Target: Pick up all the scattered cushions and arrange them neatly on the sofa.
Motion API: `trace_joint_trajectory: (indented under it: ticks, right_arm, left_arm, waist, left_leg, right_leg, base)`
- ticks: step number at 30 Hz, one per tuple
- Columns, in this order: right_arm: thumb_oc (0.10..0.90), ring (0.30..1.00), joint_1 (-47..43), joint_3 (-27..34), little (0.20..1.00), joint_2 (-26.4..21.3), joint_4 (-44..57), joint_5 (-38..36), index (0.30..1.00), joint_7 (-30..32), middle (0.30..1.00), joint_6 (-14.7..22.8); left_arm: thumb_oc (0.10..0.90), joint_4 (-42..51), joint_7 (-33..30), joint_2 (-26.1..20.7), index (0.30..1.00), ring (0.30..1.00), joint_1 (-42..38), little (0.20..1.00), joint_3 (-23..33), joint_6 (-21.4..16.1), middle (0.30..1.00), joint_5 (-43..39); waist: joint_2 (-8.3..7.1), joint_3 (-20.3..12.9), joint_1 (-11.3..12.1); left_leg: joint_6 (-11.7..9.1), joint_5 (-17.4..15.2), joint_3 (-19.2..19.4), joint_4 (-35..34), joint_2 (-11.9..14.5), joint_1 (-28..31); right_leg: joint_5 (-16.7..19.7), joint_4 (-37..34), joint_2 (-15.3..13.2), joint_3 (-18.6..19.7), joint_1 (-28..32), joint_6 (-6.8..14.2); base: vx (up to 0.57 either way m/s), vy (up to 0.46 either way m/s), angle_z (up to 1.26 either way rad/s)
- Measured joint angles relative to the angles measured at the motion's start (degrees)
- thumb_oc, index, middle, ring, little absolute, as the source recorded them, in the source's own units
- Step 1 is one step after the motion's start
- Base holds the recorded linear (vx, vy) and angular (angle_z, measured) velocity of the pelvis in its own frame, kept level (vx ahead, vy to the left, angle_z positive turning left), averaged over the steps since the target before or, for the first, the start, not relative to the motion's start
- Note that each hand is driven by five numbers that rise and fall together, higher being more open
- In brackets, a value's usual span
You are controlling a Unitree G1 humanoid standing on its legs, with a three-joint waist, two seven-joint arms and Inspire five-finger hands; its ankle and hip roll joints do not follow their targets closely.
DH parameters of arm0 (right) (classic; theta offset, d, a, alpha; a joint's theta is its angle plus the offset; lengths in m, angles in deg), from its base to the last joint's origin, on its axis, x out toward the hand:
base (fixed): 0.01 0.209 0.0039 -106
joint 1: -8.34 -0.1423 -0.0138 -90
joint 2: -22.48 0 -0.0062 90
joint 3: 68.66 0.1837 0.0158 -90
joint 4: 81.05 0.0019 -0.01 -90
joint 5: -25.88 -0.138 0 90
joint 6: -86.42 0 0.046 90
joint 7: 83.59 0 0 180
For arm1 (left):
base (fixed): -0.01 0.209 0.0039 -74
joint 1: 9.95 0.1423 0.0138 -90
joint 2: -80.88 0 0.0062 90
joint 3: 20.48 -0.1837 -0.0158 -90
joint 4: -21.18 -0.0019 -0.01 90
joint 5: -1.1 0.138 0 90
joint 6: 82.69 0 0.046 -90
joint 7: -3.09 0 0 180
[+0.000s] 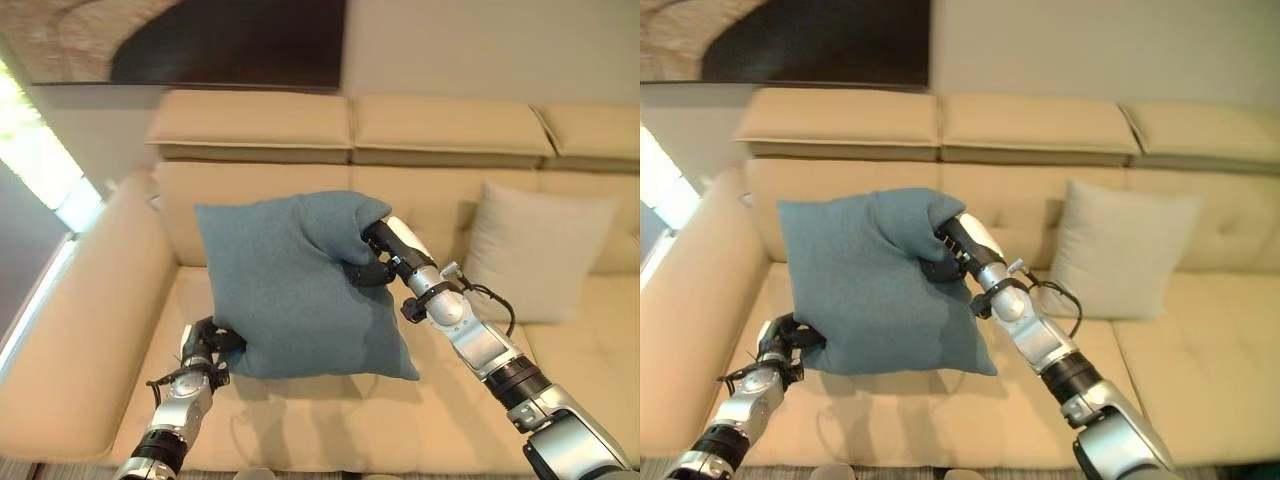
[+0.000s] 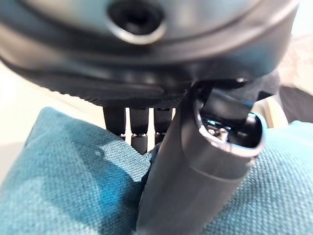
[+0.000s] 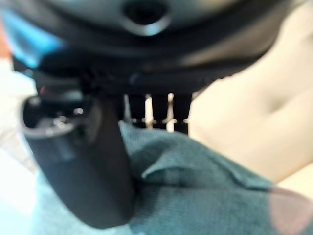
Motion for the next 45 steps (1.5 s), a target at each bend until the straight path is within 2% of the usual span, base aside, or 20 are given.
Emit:
trace_joint_trajectory:
  ticks: [3,6,8,9,13,22,23,24,25,26,27,28,32,34,36,38,39,41,43,45]
  right_arm:
    - [0.4,0.3,0.1,2.1,0.3,-2.9,-0.5,0.3,0.3,1.0,0.3,-0.2]
    - [0.4,0.3,-1.5,2.5,0.3,-2.5,-0.8,0.3,0.3,2.2,0.3,-0.7]
    - [0.4,0.3,-9.0,-0.9,0.3,-4.7,-3.8,0.2,0.3,2.5,0.3,-0.8]
    - [0.4,0.3,-17.2,-2.9,0.3,-7.1,-6.7,-0.3,0.3,2.9,0.3,-0.5]
    - [0.4,0.3,-35.5,-8.9,0.3,-7.5,-14.8,-1.4,0.3,5.9,0.3,-0.6]
    - [0.405,0.307,-54.0,-16.4,0.307,-7.1,-31.9,-9.6,0.307,12.2,0.307,2.7]
    - [0.527,0.491,-54.6,-17.5,0.491,-7.0,-34.4,-10.4,0.491,12.6,0.491,3.0]
    - [0.8,0.9,-56.5,-19.8,0.9,-6.8,-37.8,-11.3,0.9,12.6,0.9,3.7]
    - [0.8,0.9,-57.4,-21.1,0.9,-6.7,-40.8,-12.3,0.9,12.2,0.9,3.6]
    - [0.8,0.9,-57.7,-21.8,0.9,-5.9,-44.2,-13.1,0.9,12.2,0.9,3.9]
    - [0.8,0.9,-57.8,-21.9,0.9,-5.3,-46.0,-14.0,0.9,12.0,0.9,3.2]
    - [0.8,0.9,-57.9,-21.9,0.9,-5.1,-46.7,-15.0,0.9,11.8,0.9,2.6]
    - [0.8,0.9,-60.0,-18.7,0.9,-3.7,-53.5,-20.4,0.9,11.6,0.9,0.8]
    - [0.8,0.9,-62.0,-17.2,0.9,-3.6,-54.5,-24.7,0.9,10.6,0.9,0.3]
    - [0.8,0.9,-63.8,-14.8,0.9,-3.6,-55.5,-28.8,0.9,8.5,0.9,-0.9]
    - [0.8,0.9,-64.3,-14.5,0.9,-3.8,-57.5,-30.6,0.9,7.2,0.9,-2.4]
    - [0.8,0.9,-64.8,-14.5,0.9,-3.9,-57.7,-31.2,0.9,7.1,0.9,-2.9]
    - [0.8,0.9,-64.3,-14.7,0.9,-2.1,-58.0,-32.8,0.9,7.0,0.9,-3.7]
    - [0.8,0.9,-64.0,-14.2,0.9,-2.9,-54.9,-34.3,0.9,7.5,0.9,-3.8]
    - [0.8,0.9,-60.5,-8.4,0.9,-3.8,-48.9,-36.9,0.9,9.0,0.9,-4.0]
  left_arm:
    - [0.4,1.0,-0.2,2.0,0.3,0.3,-3.0,0.3,-0.3,-0.3,0.3,1.6]
    - [0.4,0.8,-1.6,1.6,0.3,0.3,-5.2,0.3,-1.3,-0.1,0.3,3.1]
    - [0.4,0.4,-2.9,-0.7,0.3,0.3,-10.2,0.3,-3.4,-0.2,0.3,3.4]
    - [0.4,0.4,-4.7,-1.6,0.3,0.3,-15.1,0.3,-4.9,-0.4,0.3,3.4]
    - [0.4,-5.7,-8.0,-2.7,0.3,0.3,-29.6,0.3,-5.9,-0.8,0.3,1.3]
    - [0.4,-21.2,-9.4,-7.2,0.3,0.3,-55.1,0.3,-15.1,-3.2,0.3,0.9]
    - [0.4,-22.3,-9.4,-7.2,0.3,0.3,-56.3,0.3,-16.6,-3.5,0.3,1.1]
    - [0.4,-25.4,-8.9,-6.8,0.3,0.3,-58.8,0.3,-18.7,-3.9,0.3,1.5]
    - [0.4,-27.9,-8.8,-5.8,0.3,0.3,-60.8,0.3,-20.0,-3.9,0.3,2.1]
    - [0.442,-31.3,-8.8,-4.7,0.364,0.364,-62.8,0.364,-22.0,-3.9,0.364,4.2]
    - [0.675,-33.5,-8.7,-3.7,0.712,0.712,-64.6,0.712,-23.2,-3.0,0.712,6.3]
    - [0.8,-34.3,-8.6,-3.3,0.9,0.9,-65.5,0.9,-23.7,-2.7,0.9,7.7]
    - [0.8,-40.1,-5.4,-3.3,0.9,0.9,-68.5,0.9,-23.3,-1.9,0.9,9.0]
    - [0.8,-44.6,-4.3,-3.9,0.9,0.9,-71.2,0.9,-21.4,-0.5,0.9,9.3]
    - [0.8,-46.4,-2.6,-3.9,0.9,0.9,-72.5,0.9,-18.0,2.0,0.9,9.3]
    - [0.8,-48.6,-1.6,-3.0,0.9,0.9,-72.8,0.9,-18.0,4.2,0.9,9.3]
    - [0.8,-48.7,-1.4,-3.7,0.9,0.9,-73.0,0.9,-17.0,4.7,0.9,9.3]
    - [0.8,-49.4,-1.4,-7.0,0.9,0.9,-72.2,0.9,-15.2,5.4,0.9,9.0]
    - [0.8,-48.8,-1.4,-12.4,0.9,0.9,-73.2,0.9,-13.7,5.9,0.9,6.3]
    - [0.8,-46.9,-1.1,-16.3,0.9,0.9,-72.1,0.9,-10.7,6.0,0.9,3.6]
  waist:
    - [2.46,1.0,-2.5]
    - [1.03,1.8,-2.5]
    - [0.16,2.7,-2.7]
    - [3.46,3.0,-1.7]
    - [4.28,7.7,0.9]
    - [3.32,9.7,0.1]
    - [3.28,9.8,0.1]
    - [3.35,10.3,0.0]
    - [3.41,10.7,-0.1]
    - [3.4,10.9,-0.1]
    - [3.43,11.2,-0.3]
    - [3.44,12.2,-0.4]
    - [3.31,13.6,-0.6]
    - [3.67,14.3,-0.4]
    - [4.05,18.4,0.6]
    - [3.81,18.3,-0.5]
    - [3.56,18.5,0.8]
    - [2.96,18.1,0.5]
    - [3.28,17.5,0.2]
    - [2.7,18.0,0.3]
  left_leg:
    - [0.3,5.4,2.6,-11.7,0.7,5.7]
    - [0.1,5.3,3.2,-9.6,-2.2,5.0]
    - [2.2,1.7,2.7,-3.7,-4.9,-2.0]
    - [4.3,5.8,3.8,-11.9,-3.7,-1.2]
    - [4.0,8.3,5.0,-10.7,-5.0,-6.6]
    - [3.1,8.8,4.8,-7.5,-3.7,-18.8]
    - [3.0,8.9,4.8,-7.3,-3.6,-19.8]
    - [3.0,8.9,4.9,-6.3,-3.6,-21.0]
    - [3.0,8.9,4.9,-6.1,-3.5,-21.9]
    - [3.0,8.9,4.9,-5.7,-3.4,-22.7]
    - [3.0,8.8,4.7,-5.1,-3.2,-23.7]
    - [3.0,8.8,4.7,-4.6,-3.0,-24.0]
    - [2.2,6.1,4.8,3.4,-3.7,-32.9]
    - [2.9,10.7,4.1,-8.2,-2.3,-27.7]
    - [3.4,11.5,3.6,-5.5,-1.4,-26.8]
    - [3.3,11.3,3.7,-4.9,-4.3,-25.9]
    - [2.7,10.8,3.7,-4.3,-4.4,-25.2]
    - [1.1,7.6,4.1,1.4,-4.0,-27.8]
    - [2.2,9.5,3.8,-6.9,-2.5,-23.1]
    - [2.1,9.9,4.6,-6.7,-2.6,-22.0]
  right_leg:
    - [-0.3,-0.1,1.3,-2.5,0.6,0.9]
    - [2.5,-1.2,-1.9,-4.6,0.8,2.9]
    - [3.0,-1.1,-4.7,-3.9,-2.0,2.9]
    - [2.7,-0.3,-3.1,-3.1,-6.5,4.7]
    - [4.0,1.5,-4.0,-3.0,-12.8,6.6]
    - [5.4,-0.1,-2.9,-3.1,-22.4,5.7]
    - [5.5,-0.1,-2.9,-3.1,-23.5,5.5]
    - [5.7,-0.1,-2.9,-3.1,-24.2,5.4]
    - [5.7,-0.1,-2.8,-3.1,-24.8,5.4]
    - [5.7,-0.1,-2.7,-3.3,-25.3,5.3]
    - [5.9,-0.1,-2.5,-3.7,-25.9,5.1]
    - [6.0,-0.1,-2.4,-4.0,-25.9,5.0]
    - [6.7,-0.4,-3.0,-4.5,-28.7,4.0]
    - [6.7,0.5,-1.5,-4.7,-30.8,4.0]
    - [3.7,8.3,-0.4,-5.1,-35.6,5.1]
    - [11.6,-0.5,-2.6,-5.2,-30.0,3.1]
    - [11.8,-1.2,-3.0,-5.5,-28.9,2.7]
    - [11.8,-1.1,-2.8,-5.0,-27.7,2.8]
    - [11.8,-1.1,-1.2,-4.9,-28.2,2.7]
    - [11.8,-1.0,-1.3,-4.6,-27.2,2.7]
  base:
    - [0.21,0.141,-0.06]
    - [-0.08,0.12,-0.07]
    - [-0.27,0.105,0.2]
    - [-0.24,0.053,0.02]
    - [-0.13,0.038,-0.15]
    - [-0.03,0.008,-0.02]
    - [-0.06,-0.011,-0.02]
    - [-0.02,-0.05,-0.02]
    - [0.01,-0.033,0.02]
    - [0.01,-0.028,0.07]
    - [0.02,-0.009,0.07]
    - [0.02,-0.001,0.08]
    - [0.01,0.003,0.11]
    - [0.03,-0.031,-0.2]
    - [0.03,-0.024,-0.28]
    - [0.03,-0.026,0.26]
    - [0.03,-0.022,0.24]
    - [0.02,-0.006,-0.11]
    - [0.06,-0.004,-0.12]
    - [0.05,-0.003,-0.08]
